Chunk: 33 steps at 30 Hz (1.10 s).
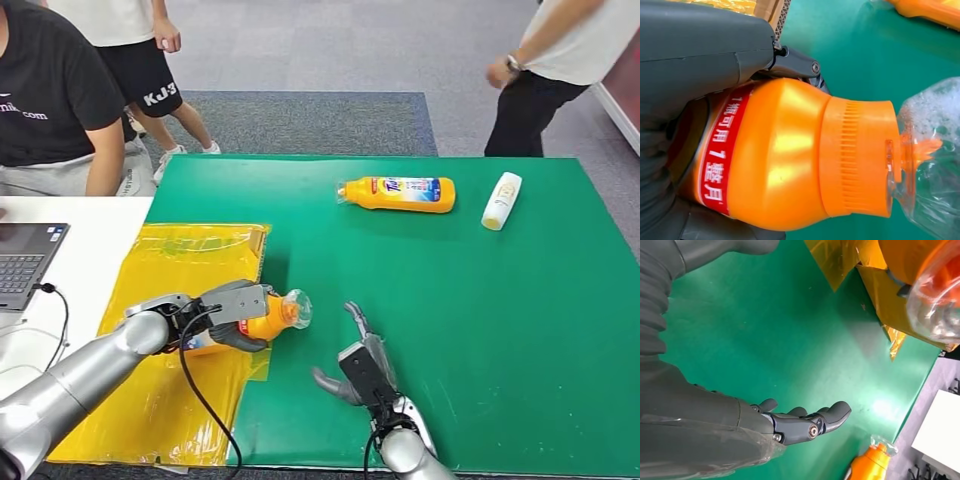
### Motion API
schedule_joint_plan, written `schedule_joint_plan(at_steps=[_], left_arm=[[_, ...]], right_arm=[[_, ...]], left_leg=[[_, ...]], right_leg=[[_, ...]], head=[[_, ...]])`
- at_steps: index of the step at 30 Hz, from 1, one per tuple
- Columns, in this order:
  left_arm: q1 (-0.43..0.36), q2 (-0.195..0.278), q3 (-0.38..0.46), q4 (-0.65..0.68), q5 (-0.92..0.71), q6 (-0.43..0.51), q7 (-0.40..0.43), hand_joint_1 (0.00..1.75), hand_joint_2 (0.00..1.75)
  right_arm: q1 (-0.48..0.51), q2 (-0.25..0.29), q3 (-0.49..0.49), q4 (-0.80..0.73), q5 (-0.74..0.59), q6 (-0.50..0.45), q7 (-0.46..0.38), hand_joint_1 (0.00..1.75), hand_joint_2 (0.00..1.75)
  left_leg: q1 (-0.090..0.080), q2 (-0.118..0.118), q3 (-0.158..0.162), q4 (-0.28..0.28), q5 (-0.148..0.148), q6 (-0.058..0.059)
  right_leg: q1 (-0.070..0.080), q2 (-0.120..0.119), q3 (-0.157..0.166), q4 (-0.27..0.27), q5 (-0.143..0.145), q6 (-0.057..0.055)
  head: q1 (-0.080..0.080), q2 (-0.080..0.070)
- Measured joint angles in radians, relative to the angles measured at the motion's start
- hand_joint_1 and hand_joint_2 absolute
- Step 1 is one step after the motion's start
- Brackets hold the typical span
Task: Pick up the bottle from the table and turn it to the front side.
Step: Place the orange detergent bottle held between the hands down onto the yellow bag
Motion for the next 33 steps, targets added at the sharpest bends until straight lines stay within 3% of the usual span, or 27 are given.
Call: schedule_joint_plan(at_steps=[7,20,26,33], left_arm=[[0.091,-0.024,0.002,0.037,-0.019,0.012,-0.021,0.00,1.75],[0.114,-0.052,0.033,0.053,-0.106,0.079,-0.038,0.00,1.75],[0.131,-0.073,0.044,0.051,-0.253,0.197,-0.049,0.00,1.75],[0.192,-0.091,0.076,0.025,-0.641,0.417,0.006,0.00,1.75]], right_arm=[[0.002,0.001,-0.004,0.017,-0.001,0.000,0.007,0.00,1.75],[0.011,0.002,-0.026,0.031,0.000,0.000,0.014,0.00,1.75],[0.034,0.002,-0.046,0.029,0.012,-0.015,0.020,0.00,1.75],[0.079,0.002,-0.080,-0.009,0.028,-0.044,0.032,0.00,1.75]], left_leg=[[0.001,0.005,-0.007,0.001,0.002,-0.001],[0.001,0.001,-0.010,0.000,0.001,-0.001],[0.000,0.000,-0.010,0.000,0.003,0.001],[0.000,0.001,-0.016,0.001,0.006,-0.001]], right_leg=[[0.000,0.004,-0.011,0.000,0.003,-0.002],[0.000,0.001,-0.012,0.000,0.000,0.000],[0.000,-0.001,-0.011,0.000,0.001,0.001],[0.000,0.000,-0.020,0.000,0.006,-0.001]], head=[[0.000,0.000],[0.000,0.000],[0.000,0.000],[0.000,0.000]])
